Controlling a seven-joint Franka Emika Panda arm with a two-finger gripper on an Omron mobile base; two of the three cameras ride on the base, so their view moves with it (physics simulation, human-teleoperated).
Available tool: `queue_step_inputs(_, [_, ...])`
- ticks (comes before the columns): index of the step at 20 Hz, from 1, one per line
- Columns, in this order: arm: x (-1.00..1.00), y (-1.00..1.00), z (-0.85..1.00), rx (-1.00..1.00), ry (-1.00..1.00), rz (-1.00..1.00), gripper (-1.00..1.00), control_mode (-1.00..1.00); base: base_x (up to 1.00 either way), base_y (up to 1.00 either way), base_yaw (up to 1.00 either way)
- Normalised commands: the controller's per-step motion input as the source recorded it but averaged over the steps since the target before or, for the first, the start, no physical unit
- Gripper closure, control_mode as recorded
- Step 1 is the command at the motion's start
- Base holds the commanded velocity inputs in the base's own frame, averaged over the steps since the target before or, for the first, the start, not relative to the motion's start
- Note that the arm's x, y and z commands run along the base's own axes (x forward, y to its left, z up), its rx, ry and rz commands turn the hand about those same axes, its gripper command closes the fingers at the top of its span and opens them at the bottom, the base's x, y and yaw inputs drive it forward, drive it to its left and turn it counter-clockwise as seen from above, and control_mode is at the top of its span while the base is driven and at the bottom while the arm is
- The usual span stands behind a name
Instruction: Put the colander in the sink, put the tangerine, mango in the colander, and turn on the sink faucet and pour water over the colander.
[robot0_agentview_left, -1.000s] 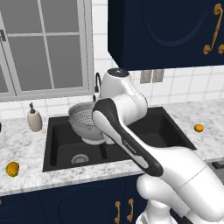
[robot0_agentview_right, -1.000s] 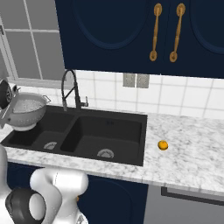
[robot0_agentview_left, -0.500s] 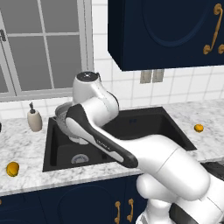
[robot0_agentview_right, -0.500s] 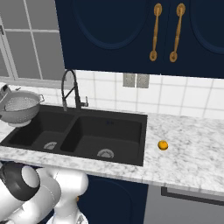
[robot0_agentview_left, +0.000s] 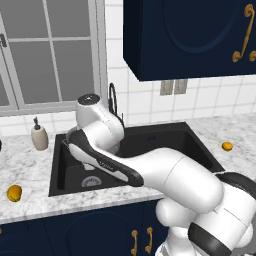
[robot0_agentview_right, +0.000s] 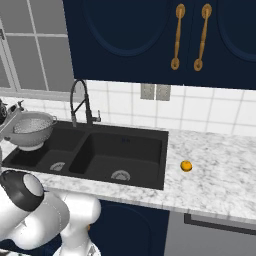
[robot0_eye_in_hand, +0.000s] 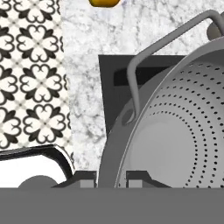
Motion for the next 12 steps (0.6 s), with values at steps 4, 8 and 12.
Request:
queue_step_inputs(4, [0.17, 0.02, -0.71, -0.05, 0.00, 0.00, 1.00, -1.00, 0.00, 0.00, 0.00])
queue_step_inputs(8, [0.06, 0.20, -0.68, -0.06, 0.03, 0.00, 1.00, -1.00, 0.00, 0.00, 0.00])
queue_step_inputs(12, [0.03, 0.42, -0.57, -0.06, 0.10, -0.03, 1.00, -1.00, 0.00, 0.00, 0.00])
